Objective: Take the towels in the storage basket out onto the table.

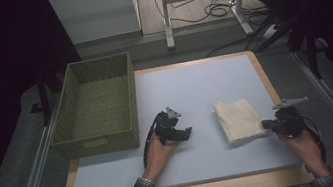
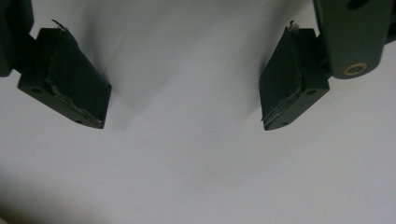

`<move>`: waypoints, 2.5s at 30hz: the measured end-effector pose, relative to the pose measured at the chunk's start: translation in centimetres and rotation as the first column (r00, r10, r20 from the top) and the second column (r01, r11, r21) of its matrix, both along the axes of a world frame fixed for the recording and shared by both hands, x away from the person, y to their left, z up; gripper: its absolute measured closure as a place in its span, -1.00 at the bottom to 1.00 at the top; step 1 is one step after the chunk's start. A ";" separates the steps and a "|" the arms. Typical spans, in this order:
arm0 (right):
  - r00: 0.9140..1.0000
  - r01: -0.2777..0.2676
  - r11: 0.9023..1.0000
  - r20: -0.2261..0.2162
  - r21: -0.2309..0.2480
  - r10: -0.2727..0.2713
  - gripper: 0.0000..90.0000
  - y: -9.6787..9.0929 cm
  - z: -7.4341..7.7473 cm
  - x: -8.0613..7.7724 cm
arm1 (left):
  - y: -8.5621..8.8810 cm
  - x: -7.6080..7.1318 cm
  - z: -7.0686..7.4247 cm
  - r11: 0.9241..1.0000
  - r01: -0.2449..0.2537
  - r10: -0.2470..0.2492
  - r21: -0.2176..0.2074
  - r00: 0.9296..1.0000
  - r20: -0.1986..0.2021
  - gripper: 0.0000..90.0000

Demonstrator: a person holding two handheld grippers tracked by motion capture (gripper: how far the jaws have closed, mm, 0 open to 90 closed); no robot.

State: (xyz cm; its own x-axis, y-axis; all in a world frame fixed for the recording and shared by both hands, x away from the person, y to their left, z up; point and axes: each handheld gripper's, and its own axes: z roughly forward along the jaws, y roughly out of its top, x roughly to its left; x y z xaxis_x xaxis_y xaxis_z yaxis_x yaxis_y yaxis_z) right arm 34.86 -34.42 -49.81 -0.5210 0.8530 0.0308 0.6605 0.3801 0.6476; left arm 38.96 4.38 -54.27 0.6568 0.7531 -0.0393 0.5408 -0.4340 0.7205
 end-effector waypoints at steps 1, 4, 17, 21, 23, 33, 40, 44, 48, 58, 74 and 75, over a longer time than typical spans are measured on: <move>1.000 -0.001 1.000 0.000 -0.002 0.001 0.85 0.0 -0.1 0.0 | 0.0 0.0 0.0 1.000 0.000 0.000 0.000 1.000 0.000 -0.62; 1.000 -0.001 1.000 -0.006 0.005 0.001 0.65 0.0 -0.2 -0.1 | 0.0 0.0 0.0 1.000 0.000 0.000 0.001 1.000 0.001 -0.62; 0.996 0.001 0.995 -0.086 0.099 0.008 0.94 -0.1 -0.9 -0.1 | 0.0 0.0 0.0 1.000 0.003 -0.003 0.003 1.000 0.004 -0.62; 0.999 -0.007 0.993 -0.041 0.122 0.012 0.94 0.0 0.9 -0.4 | 0.0 0.0 0.0 1.000 0.003 -0.003 0.003 1.000 0.004 -0.62; 0.999 -0.025 0.991 -0.019 0.131 0.027 0.94 0.3 2.2 -0.4 | 0.0 0.0 0.0 1.000 0.003 -0.003 0.004 1.000 0.004 -0.62; 0.989 -0.147 0.982 0.047 0.115 0.142 0.94 6.1 5.7 0.8 | 0.0 0.0 0.0 1.000 0.000 0.000 0.001 1.000 0.006 -0.62; 0.988 -0.147 0.988 0.061 0.051 0.144 0.94 6.6 5.9 0.7 | 0.0 0.0 0.0 1.000 0.000 0.000 0.001 1.000 0.006 -0.62; 0.996 -0.094 0.994 0.016 0.051 0.093 0.94 4.5 4.4 0.4 | 0.0 0.0 0.0 1.000 0.003 -0.003 0.004 1.000 0.006 -0.62; 0.998 -0.053 0.998 -0.026 0.045 0.054 0.94 2.9 1.9 0.2 | 0.0 0.0 0.0 1.000 0.002 -0.002 0.003 1.000 0.006 -0.62; 0.999 -0.013 0.999 -0.032 0.049 0.014 0.69 1.8 -0.3 -0.1 | 0.0 0.0 0.0 1.000 0.002 -0.002 0.004 1.000 0.002 -0.62; 0.999 0.012 0.999 -0.053 0.037 -0.010 0.21 1.5 -0.8 -0.1 | -6.0 4.1 4.7 0.996 0.086 -0.086 0.034 0.996 0.000 -0.38; 0.998 0.014 0.999 -0.058 0.045 -0.011 0.18 1.6 -1.0 -0.1 | -6.6 4.4 4.9 0.994 0.099 -0.099 0.042 0.995 -0.008 -0.34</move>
